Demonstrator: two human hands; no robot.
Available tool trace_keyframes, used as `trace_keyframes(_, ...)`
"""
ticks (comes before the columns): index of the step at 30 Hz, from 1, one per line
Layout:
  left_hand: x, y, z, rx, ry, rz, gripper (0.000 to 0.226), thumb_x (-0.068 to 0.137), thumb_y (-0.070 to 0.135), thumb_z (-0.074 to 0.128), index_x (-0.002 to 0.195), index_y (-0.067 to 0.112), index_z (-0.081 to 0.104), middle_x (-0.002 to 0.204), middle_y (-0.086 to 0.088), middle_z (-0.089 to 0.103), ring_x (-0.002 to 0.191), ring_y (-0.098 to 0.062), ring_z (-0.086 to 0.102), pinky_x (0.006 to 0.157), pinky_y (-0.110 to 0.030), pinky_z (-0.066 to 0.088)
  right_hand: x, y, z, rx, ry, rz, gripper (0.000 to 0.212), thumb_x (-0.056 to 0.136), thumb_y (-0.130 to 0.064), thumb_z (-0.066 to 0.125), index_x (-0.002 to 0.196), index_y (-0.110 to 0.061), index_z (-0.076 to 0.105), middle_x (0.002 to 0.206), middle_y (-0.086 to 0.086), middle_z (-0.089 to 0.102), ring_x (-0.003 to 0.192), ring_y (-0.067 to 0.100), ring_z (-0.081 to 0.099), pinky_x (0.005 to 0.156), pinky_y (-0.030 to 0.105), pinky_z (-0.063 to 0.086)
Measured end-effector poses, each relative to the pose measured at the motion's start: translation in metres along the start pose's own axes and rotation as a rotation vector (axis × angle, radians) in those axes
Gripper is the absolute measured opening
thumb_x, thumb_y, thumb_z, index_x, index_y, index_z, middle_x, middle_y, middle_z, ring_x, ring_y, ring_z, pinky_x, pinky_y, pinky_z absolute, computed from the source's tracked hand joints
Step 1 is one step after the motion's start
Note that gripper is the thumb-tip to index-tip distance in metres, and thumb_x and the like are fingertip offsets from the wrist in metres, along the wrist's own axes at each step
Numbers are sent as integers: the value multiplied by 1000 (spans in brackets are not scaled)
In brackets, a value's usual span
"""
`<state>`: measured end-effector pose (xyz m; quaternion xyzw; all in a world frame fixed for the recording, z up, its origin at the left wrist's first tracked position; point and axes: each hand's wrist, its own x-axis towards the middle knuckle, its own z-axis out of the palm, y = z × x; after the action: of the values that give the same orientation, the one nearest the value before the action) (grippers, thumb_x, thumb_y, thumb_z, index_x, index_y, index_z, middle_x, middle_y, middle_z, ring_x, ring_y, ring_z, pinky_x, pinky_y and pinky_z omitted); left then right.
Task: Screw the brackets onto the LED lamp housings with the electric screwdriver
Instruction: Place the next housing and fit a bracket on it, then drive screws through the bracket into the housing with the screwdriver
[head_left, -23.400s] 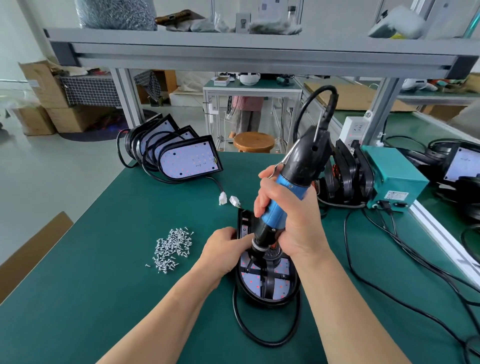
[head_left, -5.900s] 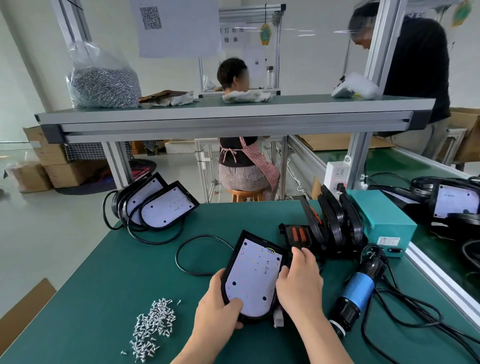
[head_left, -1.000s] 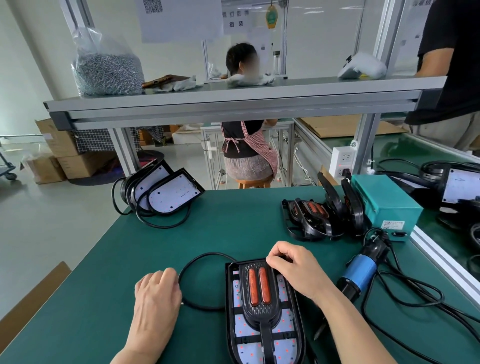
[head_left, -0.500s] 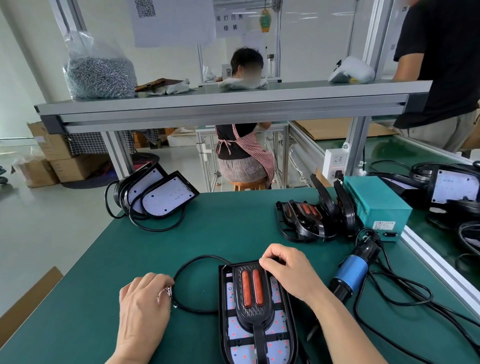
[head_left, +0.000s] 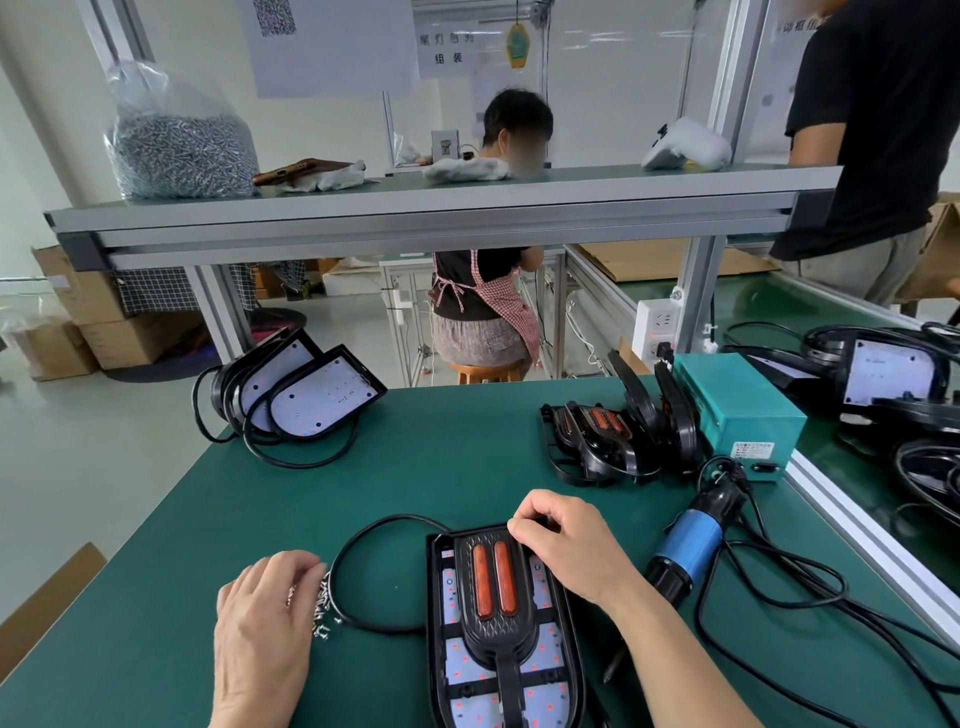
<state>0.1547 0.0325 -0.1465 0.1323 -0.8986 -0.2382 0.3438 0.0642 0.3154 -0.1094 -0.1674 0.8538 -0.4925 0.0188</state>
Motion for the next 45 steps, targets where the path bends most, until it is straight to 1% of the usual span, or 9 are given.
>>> trace_keyframes(4, -2, 0, 0, -22, 68, 25, 20, 76, -5, 81, 82, 11, 71, 80, 8, 64, 80, -2, 39, 78, -28, 31, 0, -1, 0, 7, 1, 6, 22, 91, -27, 64, 70, -23, 61, 63, -10, 57, 59, 2, 47, 65, 25, 41)
trace_keyframes(8, -5, 12, 2, -101, 83, -17, 26, 79, -9, 78, 87, 16, 74, 85, 7, 66, 84, -8, 48, 80, -32, 39, -1, -1, 0, 4, -1, 7, 22, 91, -28, 64, 70, -24, 61, 61, -11, 57, 58, 3, 47, 63, 23, 40)
trace_keyframes(11, -8, 34, 2, -226, 61, -4, 31, 80, -9, 76, 85, 22, 73, 87, 7, 70, 88, -17, 60, 82, -16, 41, 0, -2, 0, 1, -5, 12, 22, 91, -29, 64, 70, -25, 61, 61, -12, 57, 57, 3, 47, 63, 24, 40)
trace_keyframes(14, -12, 64, 4, -351, 1, 15, 29, 81, -3, 78, 83, 25, 72, 86, 12, 71, 92, -1, 61, 80, 0, 37, 1, 0, 0, -7, 1, 24, 20, 90, -30, 64, 71, -25, 62, 61, -13, 57, 57, 2, 47, 62, 23, 41)
trace_keyframes(19, -21, 94, 17, -455, -144, 92, 36, 82, 0, 78, 78, 35, 68, 93, 22, 68, 92, -1, 62, 80, -15, 45, 1, 3, 3, -36, 59, 11, 20, 92, -32, 62, 72, -25, 60, 64, -7, 60, 54, 3, 47, 58, 21, 39)
trace_keyframes(25, -25, 107, 27, -547, -255, 181, 12, 77, 25, 76, 80, 36, 71, 89, 20, 71, 103, -5, 56, 86, -6, 40, 2, 4, 0, -85, 109, 7, 18, 94, -33, 61, 80, -20, 63, 76, -1, 66, 60, 6, 48, 63, 26, 39)
trace_keyframes(33, -25, 94, 27, -657, -506, 102, 40, 74, -9, 81, 65, 31, 78, 99, 18, 76, 120, 3, 54, 96, -5, 39, -1, 1, -4, -120, 64, 36, 23, 94, -44, 61, 85, -24, 67, 81, -5, 69, 74, 9, 59, 71, 29, 47)
trace_keyframes(40, -34, 96, 31, -710, -403, 71, 42, 73, -9, 82, 67, 33, 78, 97, 18, 77, 117, 1, 56, 94, -4, 40, -17, 4, -45, -336, 558, 226, 32, 98, -55, 49, 107, -26, 59, 102, -11, 57, 93, 7, 58, 85, 36, 53)
trace_keyframes(45, -33, 99, 28, -737, -459, 11, 34, 79, 1, 80, 70, 33, 78, 102, 21, 75, 122, 5, 51, 93, -2, 37, -56, 22, -54, -485, 531, 479, 55, 92, -51, 64, 131, -18, 45, 122, 5, 42, 112, 28, 43, 81, 43, 48)
